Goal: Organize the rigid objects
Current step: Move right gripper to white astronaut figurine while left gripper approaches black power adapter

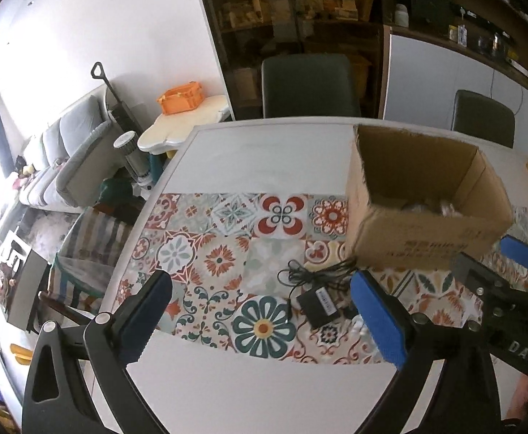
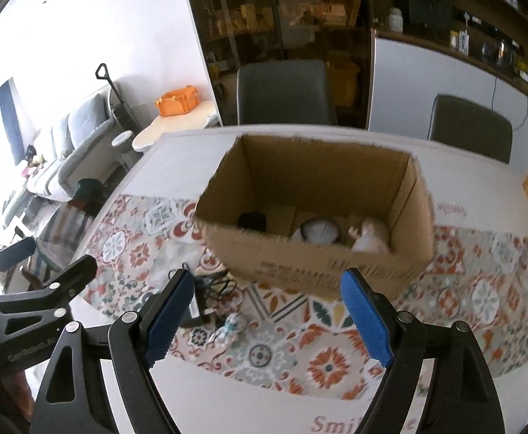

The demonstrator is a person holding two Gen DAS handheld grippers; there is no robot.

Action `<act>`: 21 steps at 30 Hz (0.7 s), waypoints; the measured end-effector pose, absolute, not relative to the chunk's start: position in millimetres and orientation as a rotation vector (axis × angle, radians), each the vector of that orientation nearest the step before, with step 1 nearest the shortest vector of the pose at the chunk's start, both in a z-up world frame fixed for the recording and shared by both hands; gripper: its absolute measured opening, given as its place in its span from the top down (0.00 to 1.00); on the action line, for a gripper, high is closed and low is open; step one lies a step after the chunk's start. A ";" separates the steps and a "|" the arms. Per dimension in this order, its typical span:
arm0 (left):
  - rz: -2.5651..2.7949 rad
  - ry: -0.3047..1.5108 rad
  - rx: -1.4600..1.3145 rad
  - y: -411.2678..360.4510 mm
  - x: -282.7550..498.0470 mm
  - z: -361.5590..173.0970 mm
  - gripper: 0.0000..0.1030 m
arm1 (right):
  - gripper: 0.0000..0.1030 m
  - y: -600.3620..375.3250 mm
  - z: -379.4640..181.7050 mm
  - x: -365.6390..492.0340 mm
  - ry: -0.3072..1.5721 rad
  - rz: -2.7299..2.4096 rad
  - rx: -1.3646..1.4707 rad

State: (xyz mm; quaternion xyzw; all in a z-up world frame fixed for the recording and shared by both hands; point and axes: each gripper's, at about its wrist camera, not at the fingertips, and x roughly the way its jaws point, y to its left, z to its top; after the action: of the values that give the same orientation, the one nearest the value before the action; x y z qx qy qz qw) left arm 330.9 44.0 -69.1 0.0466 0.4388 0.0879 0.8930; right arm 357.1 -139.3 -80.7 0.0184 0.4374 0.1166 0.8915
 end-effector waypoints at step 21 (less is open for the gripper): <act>0.115 1.101 0.108 87.5 346.2 -177.3 0.02 | 0.33 -77.8 -195.6 365.6 1.180 0.207 0.036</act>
State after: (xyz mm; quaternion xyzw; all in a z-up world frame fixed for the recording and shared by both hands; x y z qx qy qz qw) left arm 346.2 87.5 -177.3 0.0511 0.5225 0.0547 0.8493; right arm 365.6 -77.8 -195.6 0.0167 0.5554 0.0976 0.8256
